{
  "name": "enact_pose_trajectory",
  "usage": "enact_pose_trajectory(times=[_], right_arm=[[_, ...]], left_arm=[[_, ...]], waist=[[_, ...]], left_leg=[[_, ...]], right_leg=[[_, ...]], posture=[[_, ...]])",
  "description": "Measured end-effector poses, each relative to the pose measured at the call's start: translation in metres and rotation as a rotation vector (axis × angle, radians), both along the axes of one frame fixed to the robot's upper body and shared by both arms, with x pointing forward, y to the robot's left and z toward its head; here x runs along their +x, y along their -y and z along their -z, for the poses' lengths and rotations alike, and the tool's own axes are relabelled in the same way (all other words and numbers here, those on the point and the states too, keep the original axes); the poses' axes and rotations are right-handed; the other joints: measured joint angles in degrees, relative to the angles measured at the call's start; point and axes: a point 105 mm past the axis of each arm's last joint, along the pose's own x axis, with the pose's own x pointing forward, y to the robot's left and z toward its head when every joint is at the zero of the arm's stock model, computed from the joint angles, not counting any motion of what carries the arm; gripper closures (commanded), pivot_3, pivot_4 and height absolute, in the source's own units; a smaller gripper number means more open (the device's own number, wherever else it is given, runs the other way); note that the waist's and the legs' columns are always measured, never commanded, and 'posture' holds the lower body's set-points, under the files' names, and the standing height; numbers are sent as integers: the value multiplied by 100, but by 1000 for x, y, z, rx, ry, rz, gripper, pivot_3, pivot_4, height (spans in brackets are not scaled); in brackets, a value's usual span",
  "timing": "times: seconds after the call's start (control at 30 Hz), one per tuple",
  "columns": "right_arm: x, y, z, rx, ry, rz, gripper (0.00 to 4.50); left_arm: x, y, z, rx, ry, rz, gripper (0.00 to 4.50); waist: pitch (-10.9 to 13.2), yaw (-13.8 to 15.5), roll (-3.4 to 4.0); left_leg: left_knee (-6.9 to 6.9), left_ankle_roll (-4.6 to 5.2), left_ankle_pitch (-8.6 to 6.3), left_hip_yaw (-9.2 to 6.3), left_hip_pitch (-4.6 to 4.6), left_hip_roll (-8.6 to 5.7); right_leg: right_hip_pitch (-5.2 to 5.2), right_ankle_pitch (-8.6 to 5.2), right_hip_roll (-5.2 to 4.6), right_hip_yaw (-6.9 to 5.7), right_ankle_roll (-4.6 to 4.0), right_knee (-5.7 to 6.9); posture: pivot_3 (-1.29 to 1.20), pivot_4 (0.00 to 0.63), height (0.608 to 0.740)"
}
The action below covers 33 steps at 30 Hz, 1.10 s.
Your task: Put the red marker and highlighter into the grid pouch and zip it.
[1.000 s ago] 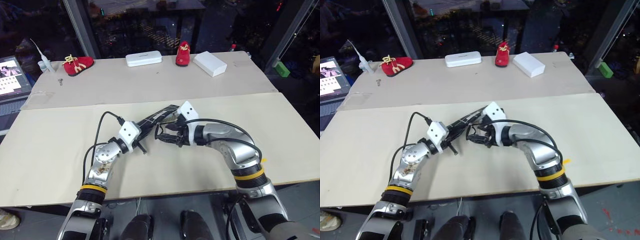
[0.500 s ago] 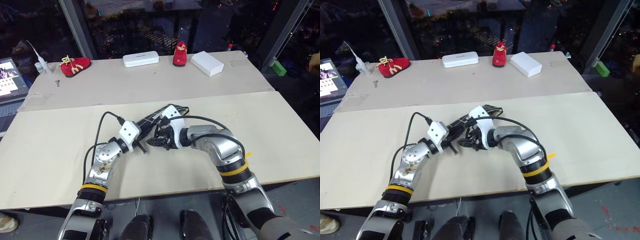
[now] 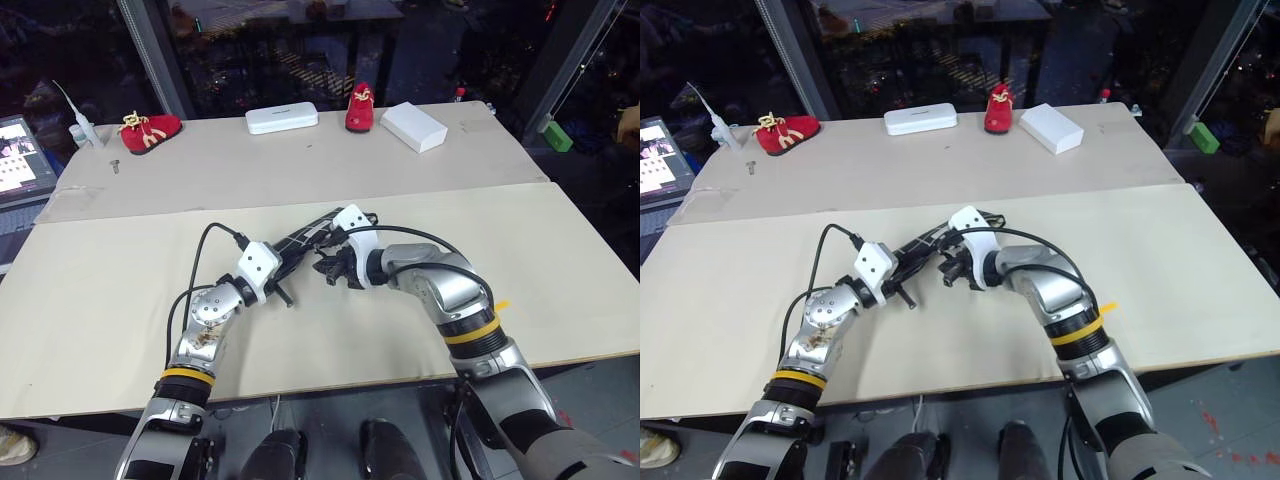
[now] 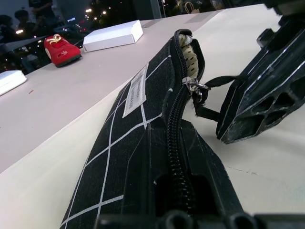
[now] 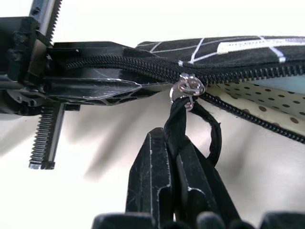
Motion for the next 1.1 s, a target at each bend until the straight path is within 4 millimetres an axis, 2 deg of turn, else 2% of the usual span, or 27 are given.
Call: enact_pose_trajectory(times=[0.1,0.23,0.33,0.47,0.53,0.6,0.93,1.03,1.1], right_arm=[[0,6,-1,-8,3,-1,4404],[1,28,-2,-35,9,-10,4404],[2,58,-1,-88,36,-9,4404],[19,106,-5,-150,72,106,4404],[25,125,-7,-173,82,154,4404],[30,135,-12,-173,92,179,4404],[49,152,-22,-194,157,218,4404],[43,150,-18,-194,147,187,3656],[31,146,-9,-189,112,139,3025]], left_arm=[[0,0,0,0,0,0,4500],[-1,4,1,5,0,18,4500],[-3,8,0,9,4,32,4500],[-3,7,0,9,6,32,4500],[-3,7,0,10,6,31,4500],[-3,6,0,12,6,30,4500],[-3,10,-4,15,23,46,4500],[-3,8,-4,18,22,42,4500],[-2,1,-2,28,16,26,4500]], waist=[[0,11,0],[0,31,0],[0,54,-1],[1,33,-1],[1,16,-2],[1,8,-2],[1,40,-2],[1,39,-2],[1,38,-2]], left_leg=[[0,0,0,0,-1,-1],[0,1,0,-1,-3,-2],[2,2,-1,0,-8,-4],[3,2,-1,6,-3,-1],[2,2,-1,11,-1,2],[2,2,-1,12,-1,3],[4,4,-2,13,-7,2],[4,5,-3,12,-7,3],[3,6,-4,11,-8,4]], right_leg=[[1,0,-1,-1,0,-1],[2,0,-2,-4,0,-4],[4,0,-4,-9,1,-11],[7,0,-4,-7,1,-11],[7,0,-2,-5,1,-10],[7,0,-3,-3,1,-10],[7,0,-5,-3,1,-14],[7,0,-5,-3,1,-15],[7,0,-5,-4,1,-14]], posture=[[0,150,740],[0,150,740],[0,150,740],[0,150,740],[0,150,740],[0,150,740],[0,150,740],[0,150,740],[0,150,740]])
